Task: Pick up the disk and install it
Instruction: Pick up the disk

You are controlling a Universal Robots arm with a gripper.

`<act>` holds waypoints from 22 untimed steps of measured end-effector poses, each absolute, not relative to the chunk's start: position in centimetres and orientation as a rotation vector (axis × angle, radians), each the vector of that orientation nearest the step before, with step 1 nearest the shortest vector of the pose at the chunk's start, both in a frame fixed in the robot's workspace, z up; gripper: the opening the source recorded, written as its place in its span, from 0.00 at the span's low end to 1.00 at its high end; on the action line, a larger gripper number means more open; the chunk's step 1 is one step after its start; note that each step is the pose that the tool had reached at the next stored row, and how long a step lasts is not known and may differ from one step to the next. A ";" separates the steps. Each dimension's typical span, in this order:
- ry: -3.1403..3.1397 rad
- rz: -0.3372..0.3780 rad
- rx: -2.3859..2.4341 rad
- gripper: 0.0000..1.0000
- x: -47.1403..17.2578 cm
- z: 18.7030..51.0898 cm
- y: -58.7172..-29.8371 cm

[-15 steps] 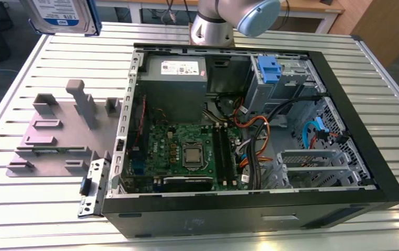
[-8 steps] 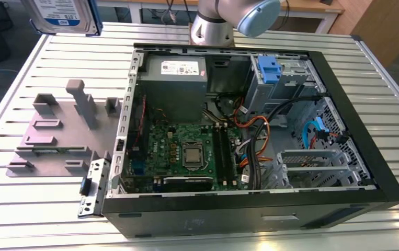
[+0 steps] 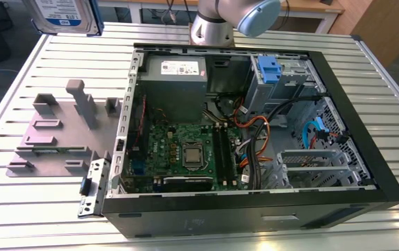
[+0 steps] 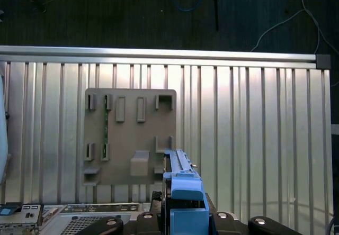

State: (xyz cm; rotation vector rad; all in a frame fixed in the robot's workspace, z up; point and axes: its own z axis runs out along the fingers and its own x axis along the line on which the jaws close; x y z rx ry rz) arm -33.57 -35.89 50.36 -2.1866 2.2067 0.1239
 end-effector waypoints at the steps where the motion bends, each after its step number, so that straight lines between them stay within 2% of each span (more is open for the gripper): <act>1: 2.207 0.124 -2.187 0.37 -33.5 50.4 -35.9; 22: 2.207 0.124 -2.187 0.37 -33.0 50.4 -35.9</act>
